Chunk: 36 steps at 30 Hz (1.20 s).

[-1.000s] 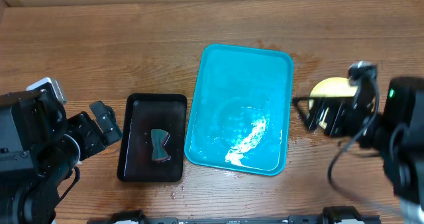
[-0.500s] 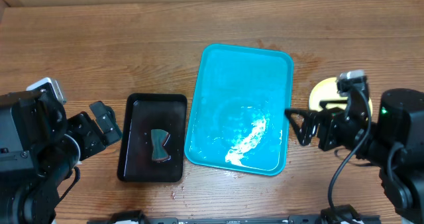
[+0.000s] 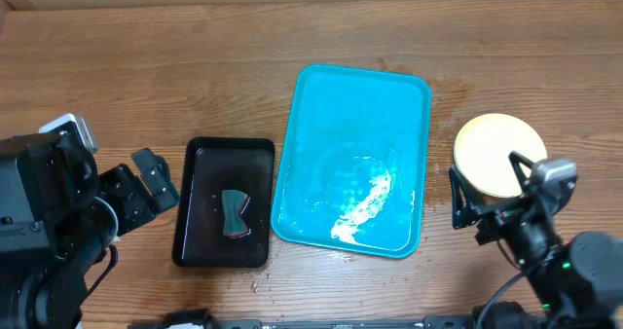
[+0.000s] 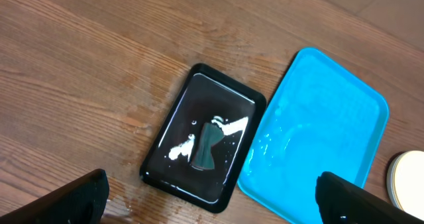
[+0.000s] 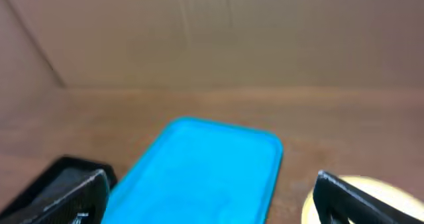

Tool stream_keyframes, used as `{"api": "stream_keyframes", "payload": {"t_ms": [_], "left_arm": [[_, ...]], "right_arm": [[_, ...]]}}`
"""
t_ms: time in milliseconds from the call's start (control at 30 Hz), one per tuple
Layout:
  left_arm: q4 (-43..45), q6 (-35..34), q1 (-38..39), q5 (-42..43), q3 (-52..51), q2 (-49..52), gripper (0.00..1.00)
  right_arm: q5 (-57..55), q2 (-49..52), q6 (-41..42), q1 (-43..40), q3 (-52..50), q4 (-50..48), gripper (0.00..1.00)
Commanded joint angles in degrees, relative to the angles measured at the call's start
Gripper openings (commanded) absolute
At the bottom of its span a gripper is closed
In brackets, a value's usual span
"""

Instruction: Clean dirty plates on tray and stack at the side

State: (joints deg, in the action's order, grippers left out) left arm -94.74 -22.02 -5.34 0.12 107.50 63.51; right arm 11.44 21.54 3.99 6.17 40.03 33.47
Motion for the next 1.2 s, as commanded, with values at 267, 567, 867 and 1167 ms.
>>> {"api": "stream_keyframes", "payload": {"t_ms": [267,567,867,1167], "left_arm": [[0.07,1.27,-0.22,-0.94,0.24,-0.17,1.00],[0.07,1.27,-0.22,-0.94,0.24,-0.17,1.00],[0.07,1.27,-0.22,-0.94,0.24,-0.17,1.00],[0.07,1.27,-0.22,-0.96,0.24,-0.17,1.00]], "right_arm": [[-0.66,-20.41,-0.37,-0.68,-29.03,-17.38,1.00],[1.22,-21.38,-0.37,-0.68,-39.56,-30.01,1.00],[0.81,-21.38,-0.39,-0.68,-39.58,-30.05,1.00],[0.81,-21.38,-0.42,-0.68,-39.58,-30.03,1.00]]}}
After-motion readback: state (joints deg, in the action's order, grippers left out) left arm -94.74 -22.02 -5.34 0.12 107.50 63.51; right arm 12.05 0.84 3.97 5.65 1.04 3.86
